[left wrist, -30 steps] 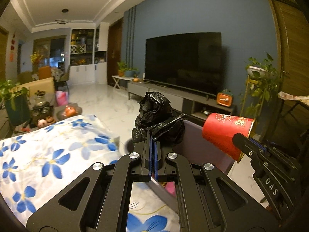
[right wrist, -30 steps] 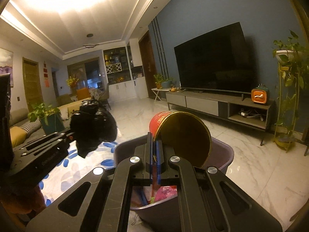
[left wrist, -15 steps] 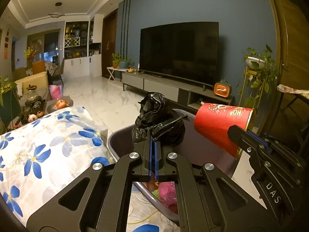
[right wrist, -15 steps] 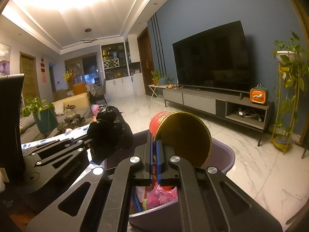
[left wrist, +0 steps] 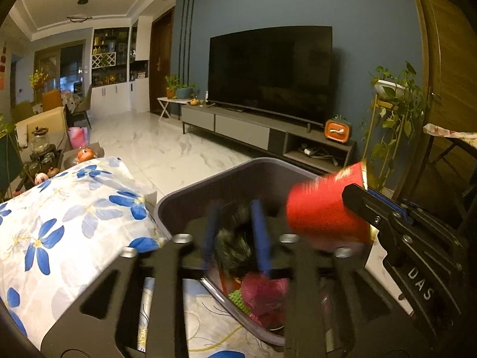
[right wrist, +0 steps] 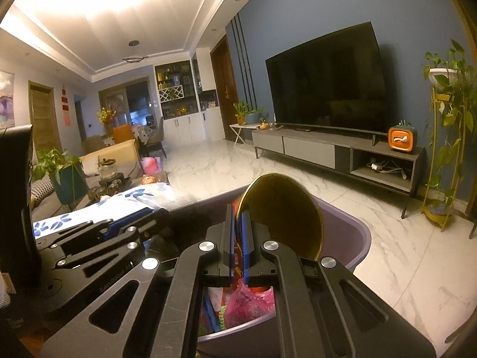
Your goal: Collect trash
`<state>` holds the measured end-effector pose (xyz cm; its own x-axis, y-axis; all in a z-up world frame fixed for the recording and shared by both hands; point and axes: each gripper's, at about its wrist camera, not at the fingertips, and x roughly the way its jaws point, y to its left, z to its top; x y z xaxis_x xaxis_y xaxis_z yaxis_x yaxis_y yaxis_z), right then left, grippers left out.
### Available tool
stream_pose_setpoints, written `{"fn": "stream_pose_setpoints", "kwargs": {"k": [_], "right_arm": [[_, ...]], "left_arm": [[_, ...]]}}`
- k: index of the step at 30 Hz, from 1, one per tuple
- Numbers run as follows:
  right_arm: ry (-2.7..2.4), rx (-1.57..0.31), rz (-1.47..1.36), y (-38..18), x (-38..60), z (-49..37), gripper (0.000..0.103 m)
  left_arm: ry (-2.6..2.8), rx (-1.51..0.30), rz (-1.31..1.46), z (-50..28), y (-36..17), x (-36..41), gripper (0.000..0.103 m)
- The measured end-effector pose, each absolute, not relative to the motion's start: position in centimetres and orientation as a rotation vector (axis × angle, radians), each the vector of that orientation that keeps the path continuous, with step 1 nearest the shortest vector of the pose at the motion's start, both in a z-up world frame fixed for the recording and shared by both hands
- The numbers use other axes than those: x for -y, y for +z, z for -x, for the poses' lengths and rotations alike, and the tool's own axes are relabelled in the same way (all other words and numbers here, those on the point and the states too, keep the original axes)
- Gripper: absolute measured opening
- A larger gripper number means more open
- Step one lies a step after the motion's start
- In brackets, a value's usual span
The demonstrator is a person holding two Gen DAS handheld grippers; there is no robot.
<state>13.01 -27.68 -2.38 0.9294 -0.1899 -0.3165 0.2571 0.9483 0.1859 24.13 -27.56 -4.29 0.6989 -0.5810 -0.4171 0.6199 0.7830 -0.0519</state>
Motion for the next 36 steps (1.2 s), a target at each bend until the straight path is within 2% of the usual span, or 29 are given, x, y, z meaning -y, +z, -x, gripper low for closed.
{"fn": "stream_pose_setpoints", "kwargs": {"k": [2,5,6,7,8,9,10,11,13,16,18,19,26,36], "right_arm": [[-0.235,-0.305,-0.233,-2.5,27.9,-13.1,0.006],[-0.239,-0.305,-0.235,-2.6,27.8,-12.9,0.009],[-0.241,-0.304,-0.235,-2.6,27.8,-12.8,0.015],[-0.243,-0.302,-0.235,-2.6,27.8,-12.7,0.027],[-0.25,-0.298,-0.238,-2.6,27.8,-12.5,0.035],[-0.253,-0.294,-0.241,-2.6,27.8,-12.4,0.048],[-0.258,-0.289,-0.243,-2.6,27.7,-12.1,0.055],[-0.261,-0.289,-0.242,-2.7,27.6,-11.9,0.058],[-0.27,-0.293,-0.234,-2.7,27.2,-11.6,0.073],[-0.279,-0.304,-0.219,-2.7,26.4,-11.1,0.089],[-0.279,-0.322,-0.208,-2.6,25.6,-10.9,0.091],[-0.279,-0.331,-0.205,-2.6,25.3,-10.8,0.096],[-0.279,-0.371,-0.164,-2.2,22.5,-9.8,0.097],[-0.262,-0.367,-0.089,-1.0,17.3,-6.3,0.097]], "left_arm": [[-0.658,-0.423,-0.075,-24.1,-4.3,27.1,0.056],[-0.644,-0.425,-0.055,-24.3,-4.3,26.4,0.067],[-0.637,-0.424,-0.047,-24.3,-4.3,26.1,0.069],[-0.63,-0.426,-0.041,-24.3,-4.3,25.9,0.07],[-0.617,-0.431,-0.03,-24.4,-4.3,25.4,0.073],[-0.61,-0.432,-0.023,-24.4,-4.3,25.0,0.076],[-0.598,-0.433,-0.015,-24.3,-4.2,24.7,0.077],[-0.575,-0.43,-0.006,-24.1,-4.2,24.0,0.08],[-0.532,-0.421,-0.014,-23.6,-4.1,23.1,0.083],[-0.451,-0.403,-0.038,-22.5,-3.9,21.7,0.088],[-0.417,-0.398,-0.041,-21.8,-3.9,20.5,0.091],[-0.402,-0.4,-0.046,-21.5,-3.8,20.1,0.092],[-0.3,-0.411,-0.064,-18.4,-3.5,16.0,0.096],[-0.207,-0.401,-0.039,-12.8,-1.8,10.2,0.097]]}}
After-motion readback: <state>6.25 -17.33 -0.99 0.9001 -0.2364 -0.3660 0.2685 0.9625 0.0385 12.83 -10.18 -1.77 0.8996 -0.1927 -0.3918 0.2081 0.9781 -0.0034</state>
